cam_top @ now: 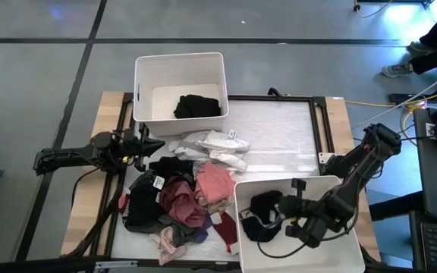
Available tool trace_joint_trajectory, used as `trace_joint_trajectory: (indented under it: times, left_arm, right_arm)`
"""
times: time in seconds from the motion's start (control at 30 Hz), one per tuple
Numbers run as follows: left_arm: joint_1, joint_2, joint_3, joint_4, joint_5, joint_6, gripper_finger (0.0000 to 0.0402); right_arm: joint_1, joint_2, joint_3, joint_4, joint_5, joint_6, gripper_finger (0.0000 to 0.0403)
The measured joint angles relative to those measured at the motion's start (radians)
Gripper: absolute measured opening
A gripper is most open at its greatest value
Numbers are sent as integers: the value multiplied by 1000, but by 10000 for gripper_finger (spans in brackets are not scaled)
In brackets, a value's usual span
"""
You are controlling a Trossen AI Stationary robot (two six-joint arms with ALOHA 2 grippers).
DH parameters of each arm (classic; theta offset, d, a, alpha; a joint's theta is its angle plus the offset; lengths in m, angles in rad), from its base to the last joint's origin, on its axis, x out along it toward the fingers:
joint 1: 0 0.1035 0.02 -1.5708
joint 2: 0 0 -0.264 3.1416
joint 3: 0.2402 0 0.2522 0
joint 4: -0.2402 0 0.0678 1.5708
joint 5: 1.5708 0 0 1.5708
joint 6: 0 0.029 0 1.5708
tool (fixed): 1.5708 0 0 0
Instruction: Sort clothes
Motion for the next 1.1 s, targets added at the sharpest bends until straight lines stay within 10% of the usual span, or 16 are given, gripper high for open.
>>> trace_joint_trajectory:
  times: [0.27,0.7,1.1]
  left_arm:
    - [-63,86,55,3,0,31,1]
    - [-170,505,382,-155,-38,92,0]
    - [-182,842,721,-417,-34,244,0]
  right_arm:
    - [-81,-5,-18,-17,-117,1,24]
    - [-121,-8,248,-271,-353,49,189]
    - [-252,-17,408,-139,290,-688,206]
